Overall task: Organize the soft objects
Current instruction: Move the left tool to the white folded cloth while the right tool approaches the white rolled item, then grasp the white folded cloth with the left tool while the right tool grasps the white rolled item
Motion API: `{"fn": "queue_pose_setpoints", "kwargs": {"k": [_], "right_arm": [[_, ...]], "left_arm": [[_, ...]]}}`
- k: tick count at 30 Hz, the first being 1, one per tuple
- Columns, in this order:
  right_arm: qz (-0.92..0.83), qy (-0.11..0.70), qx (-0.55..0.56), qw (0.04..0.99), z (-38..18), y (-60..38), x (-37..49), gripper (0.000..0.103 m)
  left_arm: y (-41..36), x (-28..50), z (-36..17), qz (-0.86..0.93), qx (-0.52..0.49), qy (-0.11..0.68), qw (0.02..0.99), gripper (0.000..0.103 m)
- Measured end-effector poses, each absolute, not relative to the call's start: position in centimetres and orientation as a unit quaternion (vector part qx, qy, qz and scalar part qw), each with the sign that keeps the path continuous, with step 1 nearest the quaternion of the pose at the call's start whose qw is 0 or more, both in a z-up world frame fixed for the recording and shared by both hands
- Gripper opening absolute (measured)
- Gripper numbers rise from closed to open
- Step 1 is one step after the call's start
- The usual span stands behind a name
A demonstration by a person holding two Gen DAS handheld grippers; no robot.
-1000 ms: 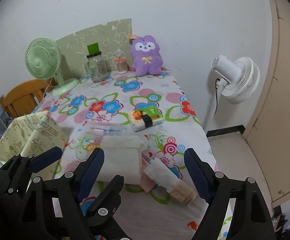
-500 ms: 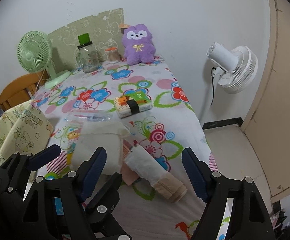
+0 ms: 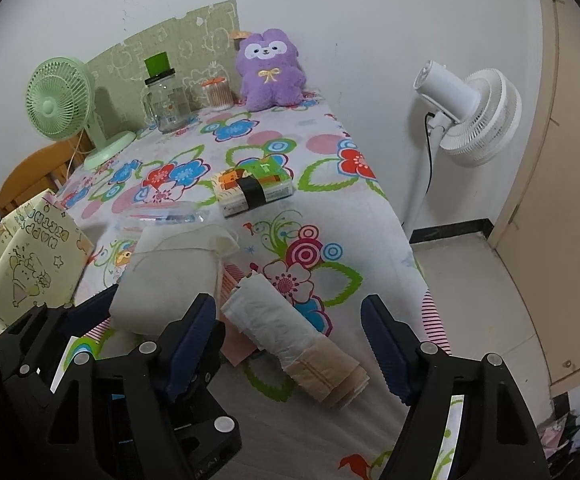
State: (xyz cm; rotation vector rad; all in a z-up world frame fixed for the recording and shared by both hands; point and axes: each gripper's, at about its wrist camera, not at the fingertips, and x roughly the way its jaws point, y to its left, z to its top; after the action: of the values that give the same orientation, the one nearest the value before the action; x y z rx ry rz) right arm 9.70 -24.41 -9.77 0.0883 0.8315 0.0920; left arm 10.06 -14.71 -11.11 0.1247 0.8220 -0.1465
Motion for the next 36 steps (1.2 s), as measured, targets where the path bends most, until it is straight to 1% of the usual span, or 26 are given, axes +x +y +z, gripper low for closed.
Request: {"fn": "queue_pose_setpoints", "kwargs": {"k": [6, 14, 16, 17, 19, 20, 21, 25, 27, 32, 36], "right_arm": [[0.048, 0.41, 0.044, 0.91, -10.2, -24.3, 10.3, 0.078], [0.059, 0.419, 0.044, 0.905, -11.1, -23.8, 10.9, 0.077], [0.06, 0.422, 0.046, 0.904, -11.3, -23.7, 11.2, 0.073], [0.06, 0.424, 0.047, 0.902, -11.4, -23.7, 11.4, 0.068], [0.06, 0.43, 0.051, 0.899, -11.7, -23.8, 11.7, 0.065], [0.062, 0.433, 0.056, 0.898, -11.8, -23.8, 11.9, 0.061], [0.064, 0.435, 0.059, 0.896, -11.9, -23.8, 11.9, 0.056], [0.07, 0.438, 0.058, 0.894, -12.0, -23.4, 12.0, 0.047], [0.078, 0.434, 0.055, 0.896, -11.8, -23.1, 11.9, 0.037], [0.084, 0.429, 0.052, 0.898, -11.4, -22.7, 11.7, 0.033], [0.082, 0.425, 0.05, 0.9, -10.9, -22.6, 11.4, 0.032]], "left_arm": [[-14.8, 10.0, -11.3, -0.077, 0.077, 0.396, 0.912, 0.067], [-14.5, 9.8, -11.5, -0.074, 0.091, 0.4, 0.909, 0.067], [-14.4, 9.8, -11.5, -0.076, 0.091, 0.4, 0.909, 0.067], [-14.4, 9.8, -11.5, -0.078, 0.091, 0.403, 0.908, 0.067], [-14.3, 9.8, -11.5, -0.079, 0.092, 0.403, 0.907, 0.066], [-14.3, 9.8, -11.5, -0.079, 0.092, 0.403, 0.907, 0.066], [-14.4, 9.8, -11.5, -0.079, 0.094, 0.402, 0.907, 0.066], [-14.4, 9.7, -11.5, -0.081, 0.095, 0.401, 0.908, 0.066], [-14.3, 9.7, -11.4, -0.083, 0.091, 0.4, 0.908, 0.065], [-14.1, 9.6, -11.0, -0.092, 0.081, 0.404, 0.907, 0.065], [-14.0, 9.3, -10.6, -0.097, 0.075, 0.404, 0.907, 0.064]]}}
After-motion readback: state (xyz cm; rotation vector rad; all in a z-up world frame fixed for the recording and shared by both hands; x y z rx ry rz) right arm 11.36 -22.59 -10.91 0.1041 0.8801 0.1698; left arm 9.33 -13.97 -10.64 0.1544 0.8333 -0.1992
